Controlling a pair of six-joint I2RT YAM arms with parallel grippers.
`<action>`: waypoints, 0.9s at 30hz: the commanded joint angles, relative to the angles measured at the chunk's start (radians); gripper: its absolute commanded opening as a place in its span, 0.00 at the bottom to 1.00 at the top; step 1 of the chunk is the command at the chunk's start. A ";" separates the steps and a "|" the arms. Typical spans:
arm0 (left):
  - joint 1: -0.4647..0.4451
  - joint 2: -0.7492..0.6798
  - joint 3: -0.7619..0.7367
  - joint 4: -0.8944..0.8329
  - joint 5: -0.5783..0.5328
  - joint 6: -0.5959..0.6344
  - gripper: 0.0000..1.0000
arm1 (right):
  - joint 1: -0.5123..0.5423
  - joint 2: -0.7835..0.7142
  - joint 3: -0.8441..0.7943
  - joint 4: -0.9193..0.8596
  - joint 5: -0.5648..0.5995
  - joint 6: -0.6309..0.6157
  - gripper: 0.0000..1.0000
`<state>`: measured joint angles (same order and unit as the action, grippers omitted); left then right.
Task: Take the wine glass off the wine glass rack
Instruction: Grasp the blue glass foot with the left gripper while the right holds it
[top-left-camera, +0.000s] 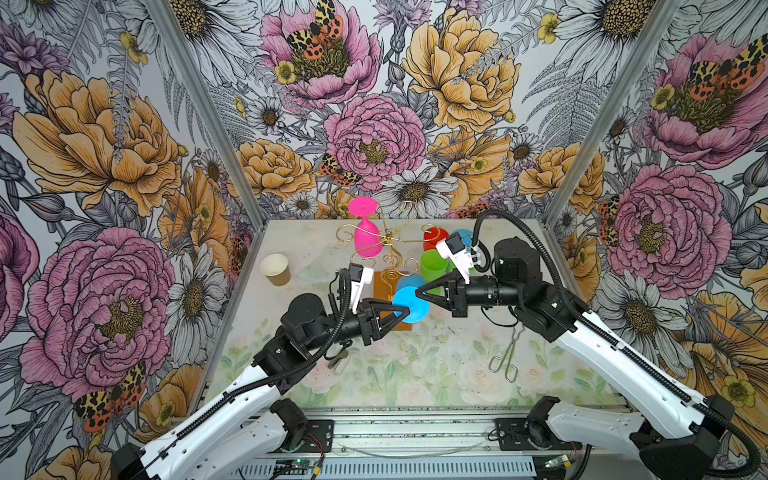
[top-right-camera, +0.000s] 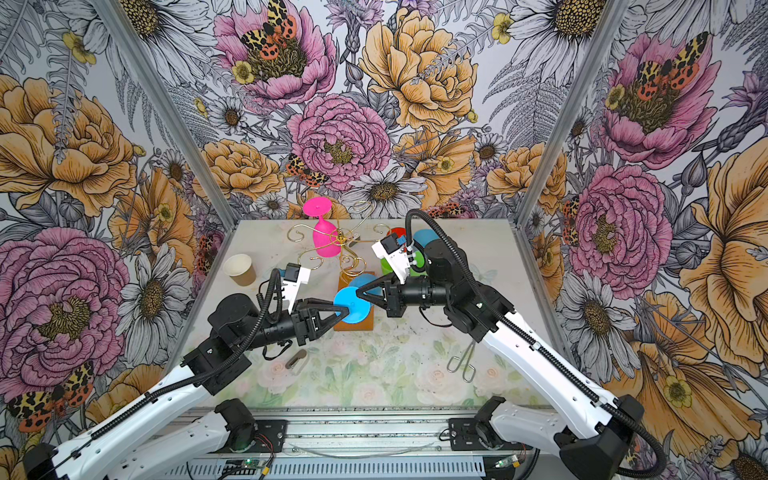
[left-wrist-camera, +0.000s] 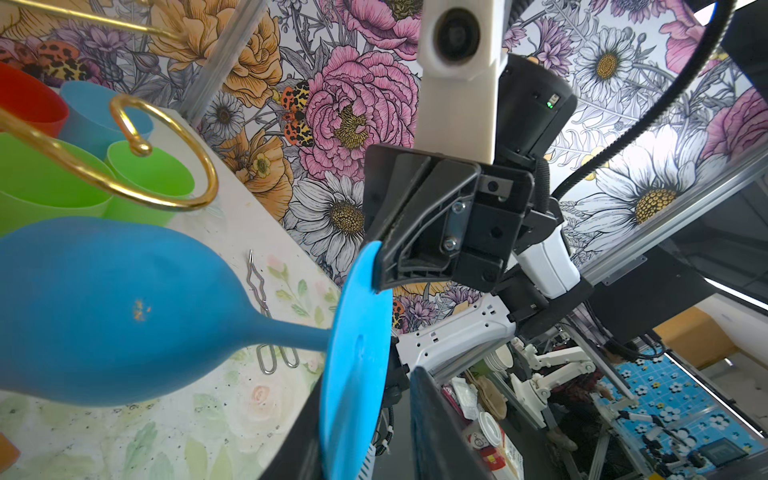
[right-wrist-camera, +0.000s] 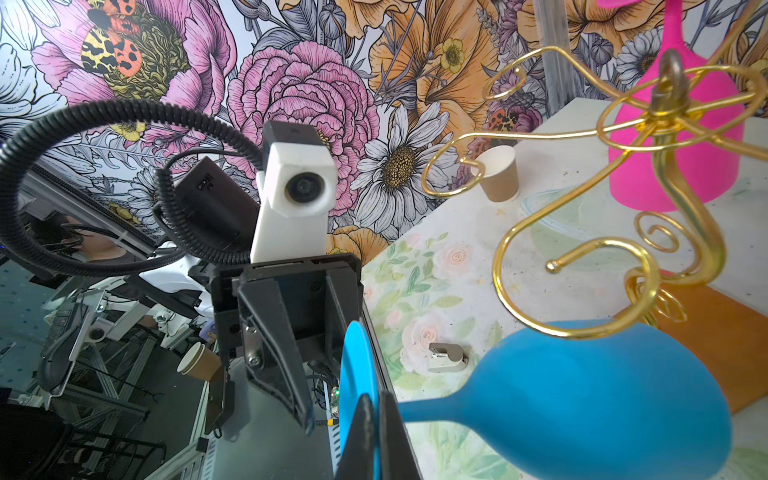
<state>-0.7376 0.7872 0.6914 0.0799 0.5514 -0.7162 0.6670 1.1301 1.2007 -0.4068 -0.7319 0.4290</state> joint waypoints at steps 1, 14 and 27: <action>-0.011 -0.005 -0.003 0.046 0.042 -0.006 0.21 | -0.006 0.003 -0.013 0.037 0.018 0.003 0.00; -0.012 0.007 -0.009 0.046 0.051 -0.018 0.00 | -0.035 -0.037 -0.033 0.036 0.003 0.023 0.24; -0.080 0.050 0.122 -0.315 0.009 0.236 0.00 | -0.203 -0.154 -0.105 0.033 -0.025 0.144 0.53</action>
<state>-0.7757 0.8310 0.7319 -0.0536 0.6117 -0.6392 0.4919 0.9932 1.1339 -0.3756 -0.7364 0.5369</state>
